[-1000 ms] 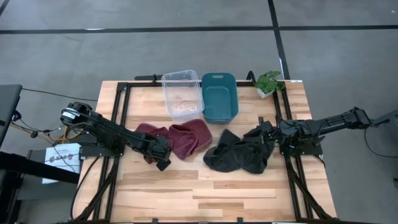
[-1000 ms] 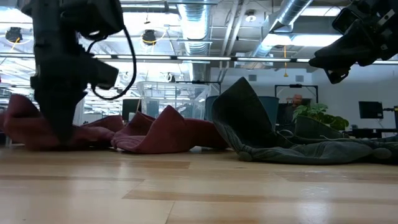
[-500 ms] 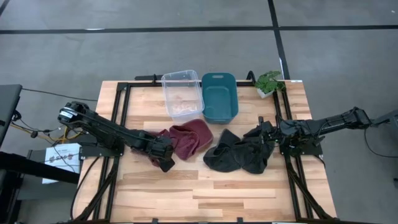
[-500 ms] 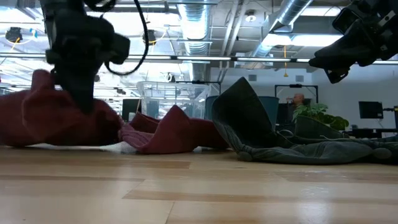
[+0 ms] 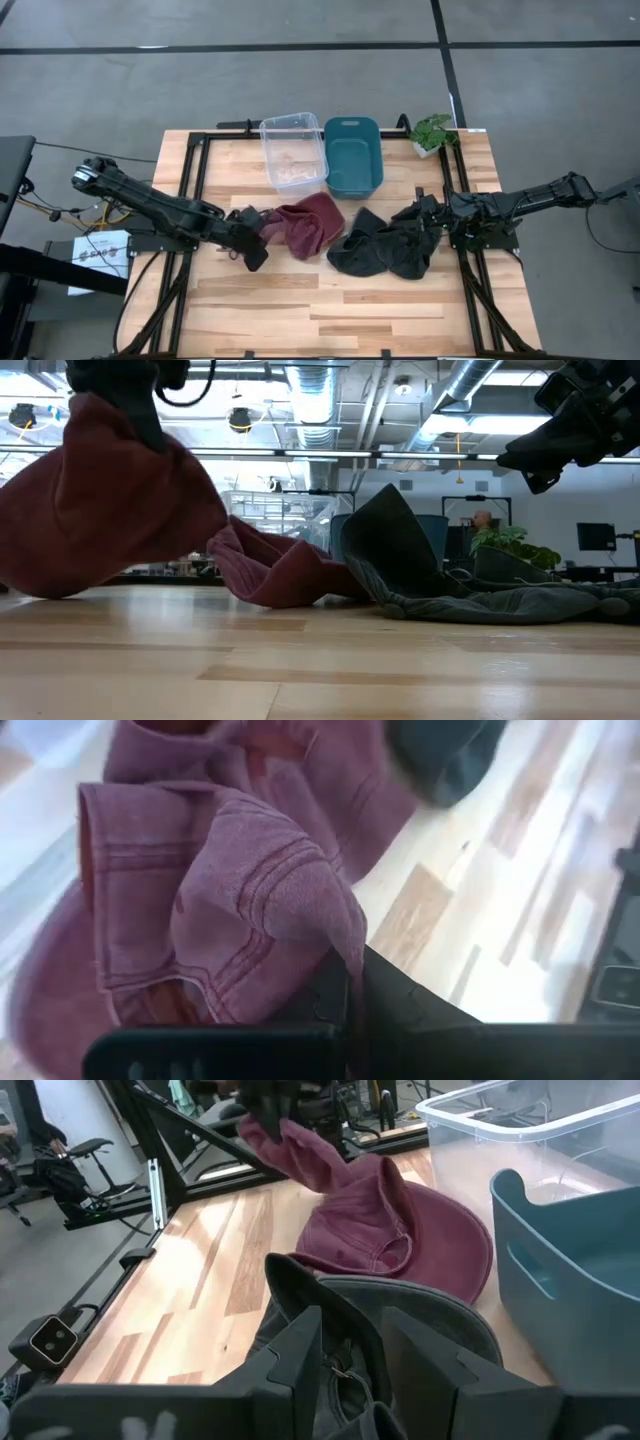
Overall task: Pick & Place hat
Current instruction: Put the left red cap into the transparent bin
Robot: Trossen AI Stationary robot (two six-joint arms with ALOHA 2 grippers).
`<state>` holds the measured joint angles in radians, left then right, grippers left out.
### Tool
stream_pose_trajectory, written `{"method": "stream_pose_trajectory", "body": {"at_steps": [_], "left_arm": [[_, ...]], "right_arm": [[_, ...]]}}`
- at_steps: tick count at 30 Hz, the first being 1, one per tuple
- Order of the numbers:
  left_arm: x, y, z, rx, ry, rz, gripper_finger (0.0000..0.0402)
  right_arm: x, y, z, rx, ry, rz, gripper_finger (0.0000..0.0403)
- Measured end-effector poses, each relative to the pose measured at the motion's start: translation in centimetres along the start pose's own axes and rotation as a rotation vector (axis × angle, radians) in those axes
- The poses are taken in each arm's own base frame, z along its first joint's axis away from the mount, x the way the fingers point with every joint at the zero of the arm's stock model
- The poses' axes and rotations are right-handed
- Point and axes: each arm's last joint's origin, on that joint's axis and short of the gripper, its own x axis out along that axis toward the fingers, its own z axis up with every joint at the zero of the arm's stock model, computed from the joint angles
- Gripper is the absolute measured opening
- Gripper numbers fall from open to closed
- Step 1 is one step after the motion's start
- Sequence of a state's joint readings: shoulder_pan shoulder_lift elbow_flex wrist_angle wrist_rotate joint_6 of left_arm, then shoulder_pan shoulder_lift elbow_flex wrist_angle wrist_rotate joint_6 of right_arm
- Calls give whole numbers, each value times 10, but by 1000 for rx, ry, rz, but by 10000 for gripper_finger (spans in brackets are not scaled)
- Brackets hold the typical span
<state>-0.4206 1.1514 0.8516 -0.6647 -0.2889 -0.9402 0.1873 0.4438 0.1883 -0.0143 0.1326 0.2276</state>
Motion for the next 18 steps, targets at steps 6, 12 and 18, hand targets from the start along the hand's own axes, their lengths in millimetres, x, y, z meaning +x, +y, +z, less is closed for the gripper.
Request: {"method": "stream_pose_trajectory", "body": {"at_steps": [6,12,18], "left_arm": [[-16,0,0,18,-58,-48,9],[-23,0,2,52,-92,-74,9],[-26,-7,8,164,-183,-126,10]], "right_arm": [[0,0,0,0,0,0,99],[0,0,0,0,0,0,99],[0,0,0,0,0,0,99]]}}
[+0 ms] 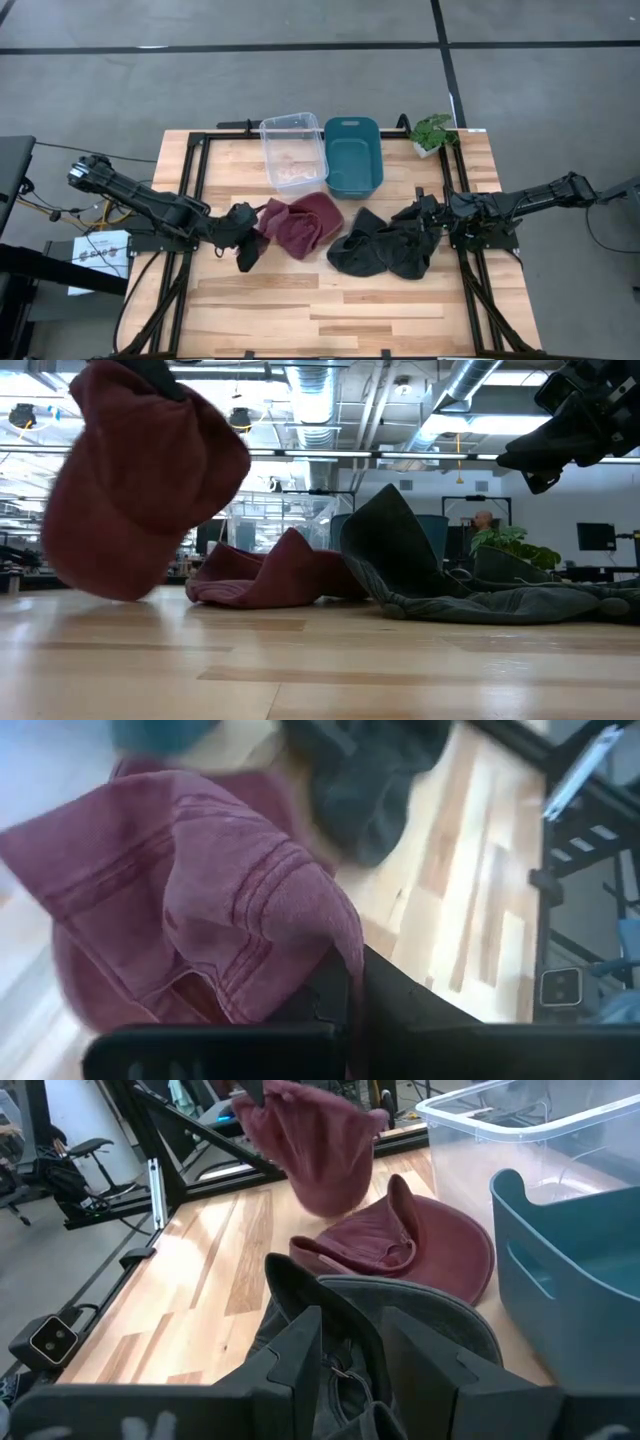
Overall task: Pick & Place hat
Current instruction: Put the left red cap into the transparent bin
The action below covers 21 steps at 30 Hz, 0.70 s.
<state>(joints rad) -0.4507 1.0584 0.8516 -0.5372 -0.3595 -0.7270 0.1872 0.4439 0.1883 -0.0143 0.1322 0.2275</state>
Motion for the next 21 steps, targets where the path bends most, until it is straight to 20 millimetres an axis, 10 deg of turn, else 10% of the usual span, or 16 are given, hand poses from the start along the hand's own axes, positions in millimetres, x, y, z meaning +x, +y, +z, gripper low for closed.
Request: {"method": "stream_pose_trajectory", "body": {"at_steps": [21], "left_arm": [[-24,-2,19,176,-205,-112,10]], "right_arm": [[0,0,0,0,0,0,99]]}}
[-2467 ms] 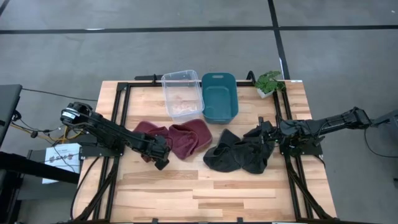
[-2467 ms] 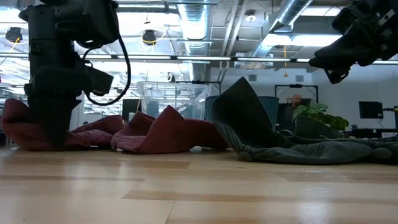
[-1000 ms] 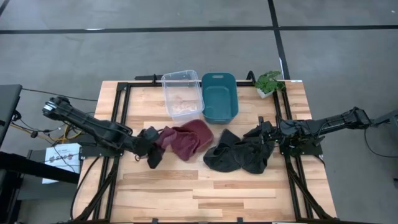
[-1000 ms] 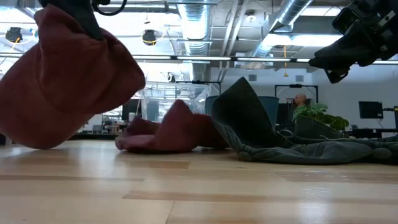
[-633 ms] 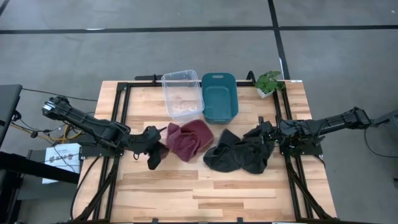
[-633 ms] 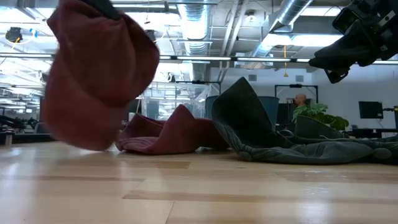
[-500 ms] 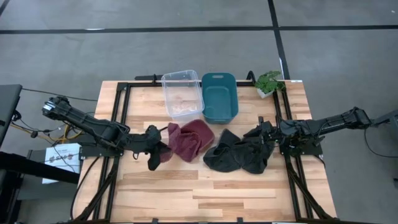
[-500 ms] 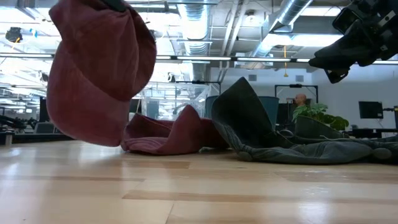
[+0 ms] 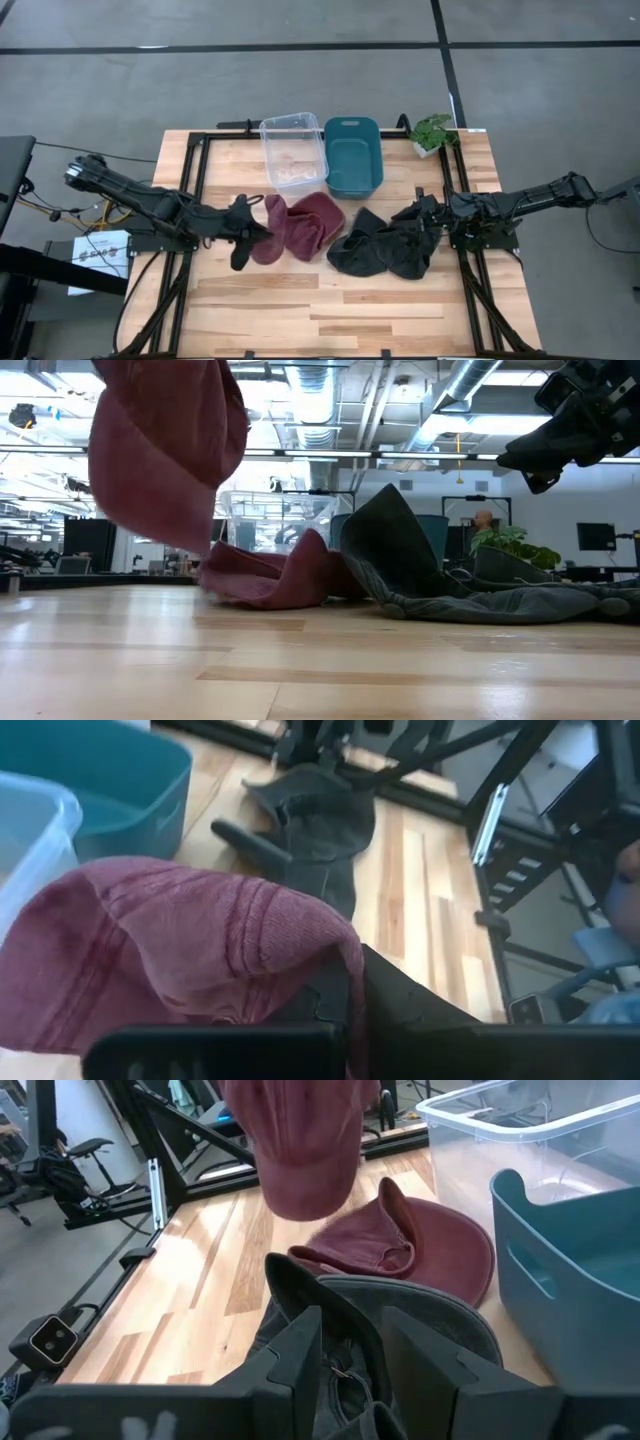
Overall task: Pick & Place hat
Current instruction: Put the left red cap into the transparent bin
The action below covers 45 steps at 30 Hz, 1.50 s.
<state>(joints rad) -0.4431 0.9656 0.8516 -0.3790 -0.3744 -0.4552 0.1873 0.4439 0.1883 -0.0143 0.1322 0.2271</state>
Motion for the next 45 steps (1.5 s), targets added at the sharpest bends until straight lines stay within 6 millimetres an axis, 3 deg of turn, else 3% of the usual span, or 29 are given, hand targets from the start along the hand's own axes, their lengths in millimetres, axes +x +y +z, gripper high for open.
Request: {"method": "stream_pose_trajectory", "body": {"at_steps": [12,45], "left_arm": [[-24,14,19,52,-152,-11,10],[-4,101,72,157,-374,-166,10]], "right_arm": [[0,0,0,-1,0,0,99],[0,0,0,-71,0,0,99]]}}
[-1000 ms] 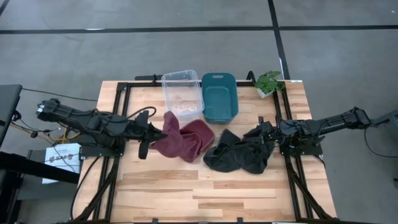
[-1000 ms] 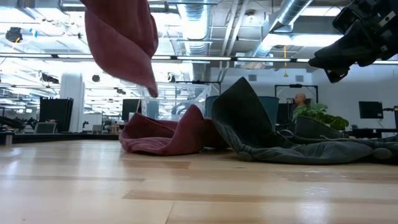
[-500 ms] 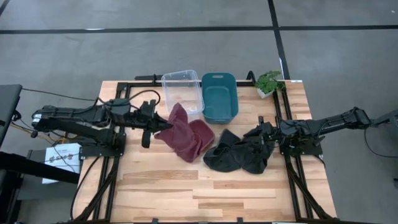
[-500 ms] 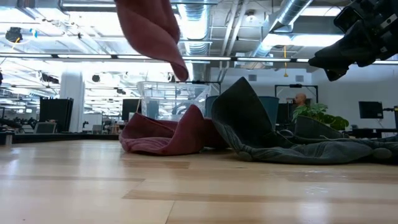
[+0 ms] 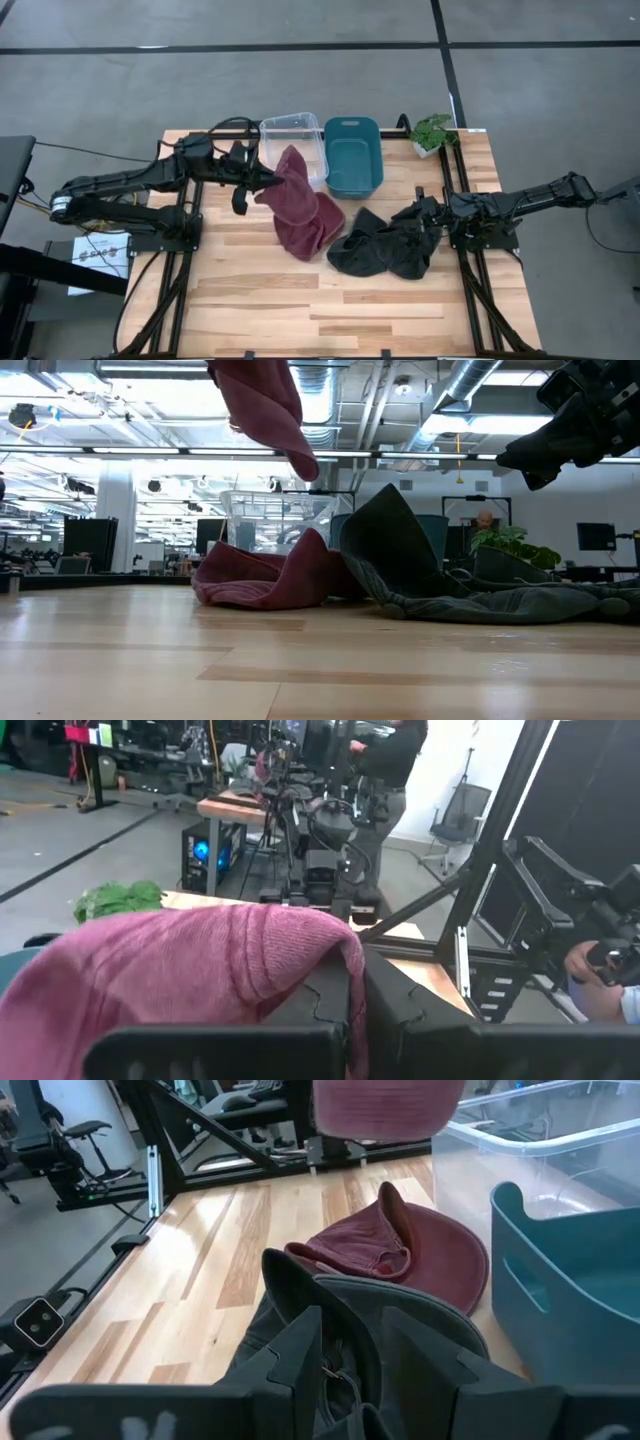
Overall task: Pick & Place hat
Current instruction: Put the left red cap into the transparent bin
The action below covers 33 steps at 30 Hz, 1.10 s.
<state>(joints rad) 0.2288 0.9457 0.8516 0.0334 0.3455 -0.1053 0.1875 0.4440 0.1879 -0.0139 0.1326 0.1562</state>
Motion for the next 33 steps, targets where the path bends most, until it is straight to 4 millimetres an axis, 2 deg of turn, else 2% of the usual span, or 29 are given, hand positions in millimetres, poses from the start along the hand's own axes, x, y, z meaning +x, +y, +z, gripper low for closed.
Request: {"method": "stream_pose_trajectory", "body": {"at_steps": [14,24,33], "left_arm": [[-4,34,6,30,-62,-9,10],[-17,57,11,98,-102,107,10],[-27,71,13,231,-104,198,10]], "right_arm": [[0,0,0,-8,0,-3,99],[0,0,0,-10,-1,-5,99],[0,0,0,-10,-1,-5,99]]}}
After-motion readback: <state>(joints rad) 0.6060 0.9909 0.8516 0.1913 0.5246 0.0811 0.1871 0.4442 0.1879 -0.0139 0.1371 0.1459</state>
